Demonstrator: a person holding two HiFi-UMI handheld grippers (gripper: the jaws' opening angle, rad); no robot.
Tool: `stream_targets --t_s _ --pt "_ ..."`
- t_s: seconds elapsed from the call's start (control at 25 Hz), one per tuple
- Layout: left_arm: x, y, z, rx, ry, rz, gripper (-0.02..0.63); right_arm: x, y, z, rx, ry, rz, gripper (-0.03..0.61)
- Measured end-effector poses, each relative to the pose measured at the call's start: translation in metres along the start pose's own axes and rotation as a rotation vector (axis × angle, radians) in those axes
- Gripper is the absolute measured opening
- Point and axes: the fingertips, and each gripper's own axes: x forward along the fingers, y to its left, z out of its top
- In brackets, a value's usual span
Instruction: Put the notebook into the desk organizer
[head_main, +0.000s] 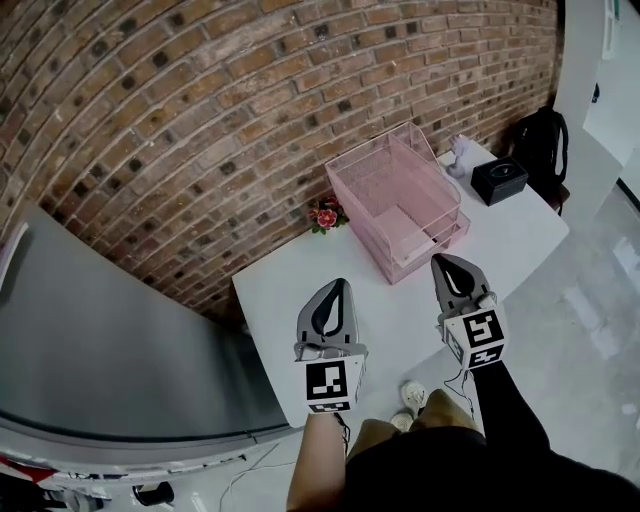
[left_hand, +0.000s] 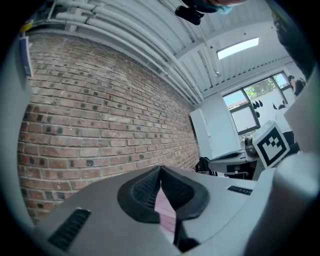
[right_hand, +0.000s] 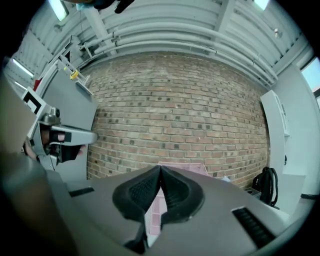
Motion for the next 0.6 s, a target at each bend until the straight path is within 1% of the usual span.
stream_targets --t_s 0.16,0.32,0.44,0.6 --pt "-0.028 -0.001 0.007 0.014 -0.030 0.006 0.015 -0.026 0.013 0.022 -0.048 -0.046 -0.027 0.021" --pt "-0.045 -0.003 0.014 0.020 -0.064 0.014 0.015 -0.049 0.020 0.044 -0.094 -0.083 -0.039 0.021" --pt "-0.052 -0.010 0.025 0.032 -0.077 -0.002 0.014 -0.064 0.021 0.055 -0.098 -0.091 -0.042 0.021" --pt "-0.060 -0.013 0.038 0.014 -0.115 -0.007 0.015 -0.076 0.021 0.062 -0.123 -0.083 -0.054 0.021"
